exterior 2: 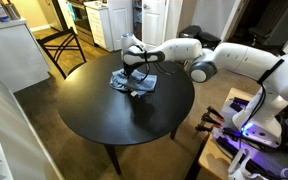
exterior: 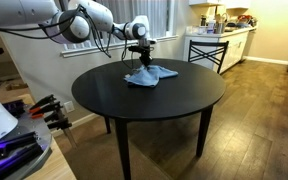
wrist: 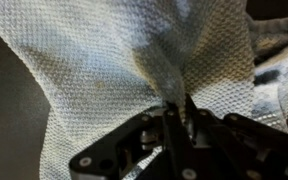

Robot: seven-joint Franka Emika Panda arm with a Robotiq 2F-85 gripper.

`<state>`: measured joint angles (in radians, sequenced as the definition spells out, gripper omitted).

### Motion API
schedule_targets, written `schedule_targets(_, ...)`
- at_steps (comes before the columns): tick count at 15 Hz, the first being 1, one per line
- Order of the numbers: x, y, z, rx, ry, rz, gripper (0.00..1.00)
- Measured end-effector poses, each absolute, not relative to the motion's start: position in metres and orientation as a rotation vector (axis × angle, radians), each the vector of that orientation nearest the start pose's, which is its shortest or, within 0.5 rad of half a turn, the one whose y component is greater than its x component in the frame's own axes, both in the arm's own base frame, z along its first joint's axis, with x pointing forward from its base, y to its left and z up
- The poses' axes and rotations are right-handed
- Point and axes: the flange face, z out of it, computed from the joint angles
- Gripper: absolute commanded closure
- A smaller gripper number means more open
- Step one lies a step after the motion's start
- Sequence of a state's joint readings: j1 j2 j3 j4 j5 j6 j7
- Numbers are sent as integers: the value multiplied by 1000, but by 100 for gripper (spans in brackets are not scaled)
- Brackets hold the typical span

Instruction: Use the blue towel to wipe the table.

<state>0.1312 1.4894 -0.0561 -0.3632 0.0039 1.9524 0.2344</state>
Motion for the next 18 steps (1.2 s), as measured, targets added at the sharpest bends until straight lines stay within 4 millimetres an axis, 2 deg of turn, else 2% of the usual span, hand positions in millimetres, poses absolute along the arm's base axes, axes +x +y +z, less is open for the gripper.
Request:
schedule_targets(8,817,84,194,-3147,191,-277,5)
schedule_targets(9,818,83,198,-3144,192,-289,2)
schedule_targets(13,820,81,207,-3139,198,-313,0)
schedule_targets(18,820,82,205,-3140,197,-308,0)
